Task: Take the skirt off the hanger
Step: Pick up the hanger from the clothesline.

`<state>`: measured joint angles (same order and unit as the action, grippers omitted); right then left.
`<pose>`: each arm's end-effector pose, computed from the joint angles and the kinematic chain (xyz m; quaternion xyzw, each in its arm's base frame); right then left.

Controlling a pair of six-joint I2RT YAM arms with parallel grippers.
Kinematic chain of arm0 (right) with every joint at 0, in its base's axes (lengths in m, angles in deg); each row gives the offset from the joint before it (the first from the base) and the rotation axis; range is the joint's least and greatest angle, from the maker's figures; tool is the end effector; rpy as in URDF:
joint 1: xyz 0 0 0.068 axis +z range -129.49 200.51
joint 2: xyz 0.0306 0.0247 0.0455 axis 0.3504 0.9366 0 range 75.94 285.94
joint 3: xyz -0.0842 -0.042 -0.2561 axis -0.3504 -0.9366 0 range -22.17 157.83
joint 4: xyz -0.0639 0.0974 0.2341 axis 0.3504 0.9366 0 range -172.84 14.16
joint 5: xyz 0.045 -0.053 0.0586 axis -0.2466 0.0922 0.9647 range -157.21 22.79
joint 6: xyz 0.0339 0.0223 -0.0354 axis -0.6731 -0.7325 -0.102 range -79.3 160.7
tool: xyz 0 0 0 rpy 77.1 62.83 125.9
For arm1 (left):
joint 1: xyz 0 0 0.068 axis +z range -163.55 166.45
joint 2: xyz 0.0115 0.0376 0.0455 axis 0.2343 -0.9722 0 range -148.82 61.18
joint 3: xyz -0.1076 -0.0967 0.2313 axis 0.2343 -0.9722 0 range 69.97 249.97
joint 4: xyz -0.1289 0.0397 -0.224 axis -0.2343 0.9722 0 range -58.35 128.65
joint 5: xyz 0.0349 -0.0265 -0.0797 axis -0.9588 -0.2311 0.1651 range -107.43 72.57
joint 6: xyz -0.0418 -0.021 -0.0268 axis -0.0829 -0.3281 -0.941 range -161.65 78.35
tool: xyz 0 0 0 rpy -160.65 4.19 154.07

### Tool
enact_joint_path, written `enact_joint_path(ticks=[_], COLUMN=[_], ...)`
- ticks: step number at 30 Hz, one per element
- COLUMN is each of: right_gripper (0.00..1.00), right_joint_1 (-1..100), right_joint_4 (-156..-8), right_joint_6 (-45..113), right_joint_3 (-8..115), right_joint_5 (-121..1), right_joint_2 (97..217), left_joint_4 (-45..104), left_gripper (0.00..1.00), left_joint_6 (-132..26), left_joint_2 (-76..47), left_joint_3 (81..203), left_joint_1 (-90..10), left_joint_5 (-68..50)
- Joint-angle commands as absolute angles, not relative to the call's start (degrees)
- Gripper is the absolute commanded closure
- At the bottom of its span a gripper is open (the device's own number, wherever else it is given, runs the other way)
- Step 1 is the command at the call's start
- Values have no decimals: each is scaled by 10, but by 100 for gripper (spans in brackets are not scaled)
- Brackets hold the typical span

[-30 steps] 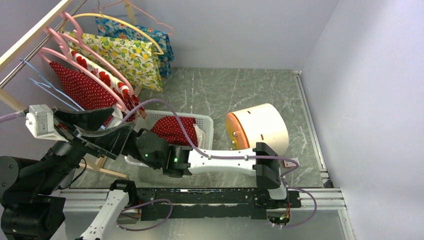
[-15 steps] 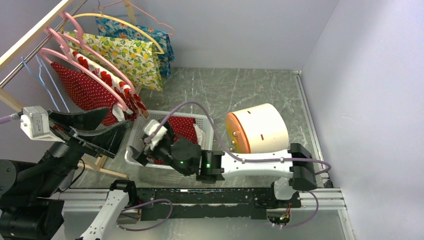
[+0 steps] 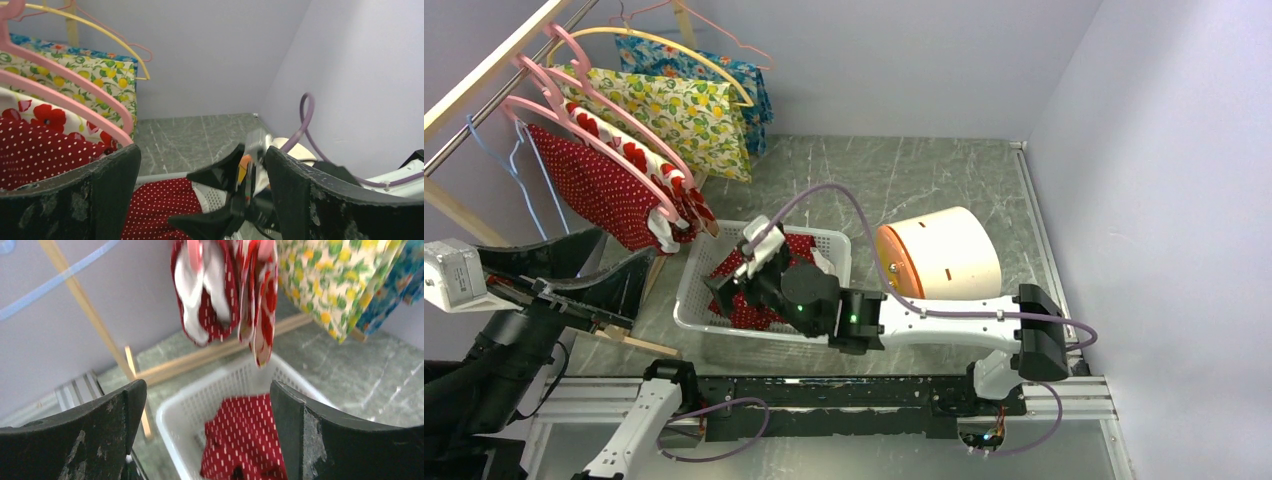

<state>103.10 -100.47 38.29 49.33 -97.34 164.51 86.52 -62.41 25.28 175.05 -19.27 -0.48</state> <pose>0.0654 0.3646 0.3640 -0.2962 0.6388 0.3286 0.6294 -0.0589 -0.0046 0.5454 0.0360 0.6168 -0.2669 0.7396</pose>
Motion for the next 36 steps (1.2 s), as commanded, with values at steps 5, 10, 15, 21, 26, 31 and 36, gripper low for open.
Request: enact_joint_path(ticks=[5,10,15,21,26,31,36], right_gripper=[0,1,13,37,37,48,70], right_joint_1=[990,964,910,901,900,902,900], right_joint_4=[-1001,-980,-951,-963,-983,-963,-987], right_joint_6=[390,378,302,281,268,262,251], right_joint_3=[676,750,818,860,876,928,925], right_joint_5=[-926,-880,-780,-743,-736,-729,-739], right_joint_2=[1731,1786,1837,1877,1898,1943,1949], left_joint_4=[910,934,926,959,969,967,957], left_gripper=[3,3,4,3,3,4,6], left_joint_6=[-621,-620,-621,-604,-602,-615,-620], left_joint_2=[263,257,259,245,249,251,264], left_joint_3=[1771,1792,1793,1829,1843,1847,1846], left_joint_1=[-189,-189,-191,-196,-204,-216,-222], left_joint_5=[-52,-48,-31,-49,-63,-70,-95])
